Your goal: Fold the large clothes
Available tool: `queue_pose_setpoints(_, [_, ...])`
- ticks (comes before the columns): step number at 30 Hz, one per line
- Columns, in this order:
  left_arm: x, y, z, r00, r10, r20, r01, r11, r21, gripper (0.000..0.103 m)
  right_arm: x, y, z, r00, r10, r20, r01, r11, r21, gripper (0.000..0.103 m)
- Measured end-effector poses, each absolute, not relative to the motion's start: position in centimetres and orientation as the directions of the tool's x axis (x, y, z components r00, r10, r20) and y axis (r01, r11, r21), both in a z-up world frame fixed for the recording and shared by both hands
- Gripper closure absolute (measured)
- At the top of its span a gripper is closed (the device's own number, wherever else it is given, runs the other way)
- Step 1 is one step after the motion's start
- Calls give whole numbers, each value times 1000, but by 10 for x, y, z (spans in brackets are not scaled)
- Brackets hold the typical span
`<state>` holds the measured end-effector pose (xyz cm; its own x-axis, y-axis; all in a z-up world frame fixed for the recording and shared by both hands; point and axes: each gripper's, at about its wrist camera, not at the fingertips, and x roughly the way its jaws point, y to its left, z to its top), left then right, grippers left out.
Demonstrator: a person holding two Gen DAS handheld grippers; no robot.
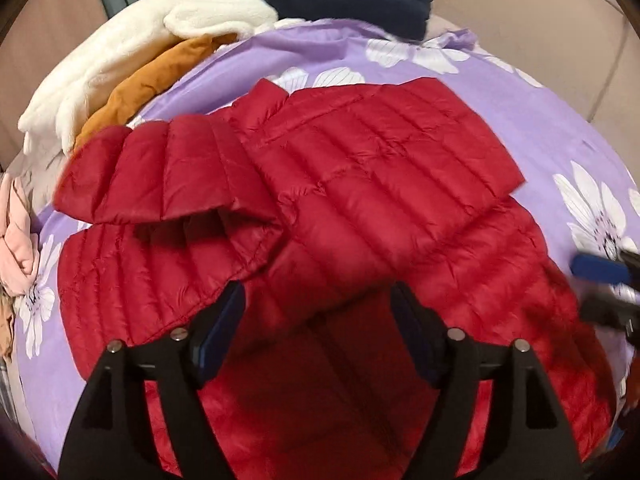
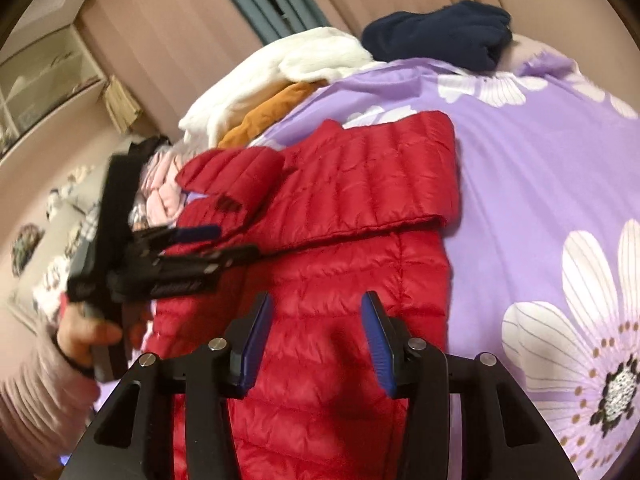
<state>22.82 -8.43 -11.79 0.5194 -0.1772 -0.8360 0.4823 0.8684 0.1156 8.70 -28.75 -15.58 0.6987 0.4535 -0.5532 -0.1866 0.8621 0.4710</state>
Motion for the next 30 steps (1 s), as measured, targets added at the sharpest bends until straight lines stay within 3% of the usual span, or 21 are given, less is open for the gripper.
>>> queue_pose_setpoints(2, [220,-75,-111,546,-188,-816,475,872,116,27,92,-287,-155,701,452,-551,-180,861,476,57])
queue_pose_setpoints(7, [200,-30,-101,575,-265,-774,379,925,-36,24,105,-271,-145,695,474,-540,-245,863,442,57])
queue_pose_setpoints(15, [195,66,-117,586,-172,-792,79,985,-156,24,173,-140,-112,694,431,-577,-523,852,8,57])
queue_pose_setpoints(21, [183,97,-118,600,-187,-778,-3,972,-236,24,226,-59,-133,744,244,-622,-495,827,-267,58])
queue_pose_setpoints(22, [182,100,-118,601,-193,-776,-10,969,-248,24,231,-58,-134,746,234,-624,-483,835,-264,64])
queue_pose_setpoints(23, [181,103,-118,602,-200,-773,-17,965,-263,24,237,-61,-135,751,225,-620,-459,854,-246,86])
queue_pose_setpoints(24, [180,105,-118,603,-203,-771,-23,962,-272,24,239,-68,-133,759,227,-610,-434,875,-215,95])
queue_pose_setpoints(28, [177,111,-119,609,-207,-766,-40,956,-290,23,231,-119,-118,804,264,-533,-306,952,11,97])
queue_pose_setpoints(30, [176,111,-120,607,-222,-763,-40,950,-309,23,226,-164,-117,785,368,-498,-269,927,261,97])
